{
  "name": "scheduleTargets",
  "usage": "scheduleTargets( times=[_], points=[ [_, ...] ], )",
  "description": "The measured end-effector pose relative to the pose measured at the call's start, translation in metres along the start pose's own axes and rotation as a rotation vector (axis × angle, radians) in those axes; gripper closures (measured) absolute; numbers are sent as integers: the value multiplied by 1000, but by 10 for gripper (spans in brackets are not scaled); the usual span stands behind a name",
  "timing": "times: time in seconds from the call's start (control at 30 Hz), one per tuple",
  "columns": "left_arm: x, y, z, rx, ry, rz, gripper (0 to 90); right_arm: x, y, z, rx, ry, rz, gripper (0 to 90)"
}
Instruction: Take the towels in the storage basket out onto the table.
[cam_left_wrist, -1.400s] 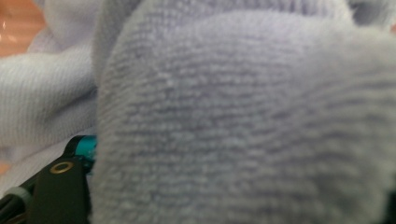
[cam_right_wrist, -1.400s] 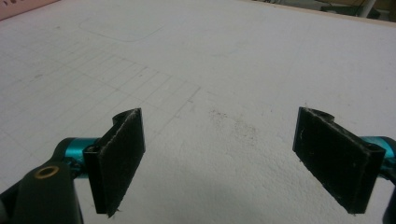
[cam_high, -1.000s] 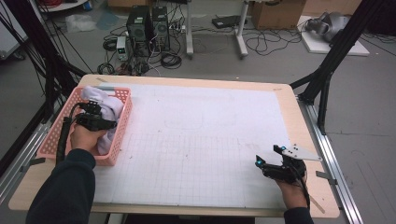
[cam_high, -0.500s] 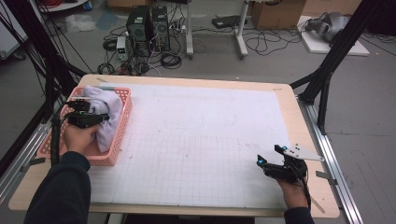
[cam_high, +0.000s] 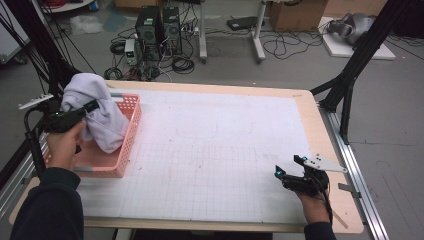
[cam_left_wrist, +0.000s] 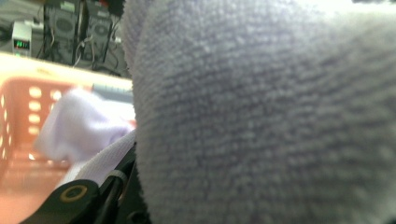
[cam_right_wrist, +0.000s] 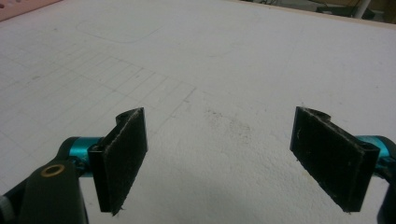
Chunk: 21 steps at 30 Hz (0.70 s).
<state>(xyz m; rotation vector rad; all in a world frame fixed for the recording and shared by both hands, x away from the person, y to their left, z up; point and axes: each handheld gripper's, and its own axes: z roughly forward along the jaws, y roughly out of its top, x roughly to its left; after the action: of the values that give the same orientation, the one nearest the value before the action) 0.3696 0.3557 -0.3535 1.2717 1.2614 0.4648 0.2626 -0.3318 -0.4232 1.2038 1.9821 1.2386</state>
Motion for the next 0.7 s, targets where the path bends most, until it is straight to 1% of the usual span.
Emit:
scheduleTargets(
  times=[0.1, 0.17, 0.23, 0.27, 0.4, 0.5, 0.57, 0.7],
  points=[
    [-5, 10, -6, -44, -31, -4, 685, 0, 0, 0, 2, 0, -3, 176],
    [-10, 20, -10, -72, -52, 9, 684, 0, 0, 1, 7, 1, -1, 175],
    [-17, 31, -13, -82, -59, 42, 684, 0, 0, 1, 4, 2, -1, 175],
    [-22, 37, -14, -88, -64, 66, 685, 1, 0, 1, 3, 2, 0, 175],
    [-35, 51, -19, -126, -79, 126, 684, 1, 0, 1, 5, 1, -1, 176],
    [-44, 59, -23, -158, -120, 152, 683, 1, 0, 1, 4, 1, 0, 176],
    [-50, 64, -25, -167, -138, 169, 683, 1, 0, 1, 7, 4, -1, 175],
    [-58, 73, -27, -174, -156, 184, 683, 1, 0, 2, 11, 7, -1, 175]
  ],
)
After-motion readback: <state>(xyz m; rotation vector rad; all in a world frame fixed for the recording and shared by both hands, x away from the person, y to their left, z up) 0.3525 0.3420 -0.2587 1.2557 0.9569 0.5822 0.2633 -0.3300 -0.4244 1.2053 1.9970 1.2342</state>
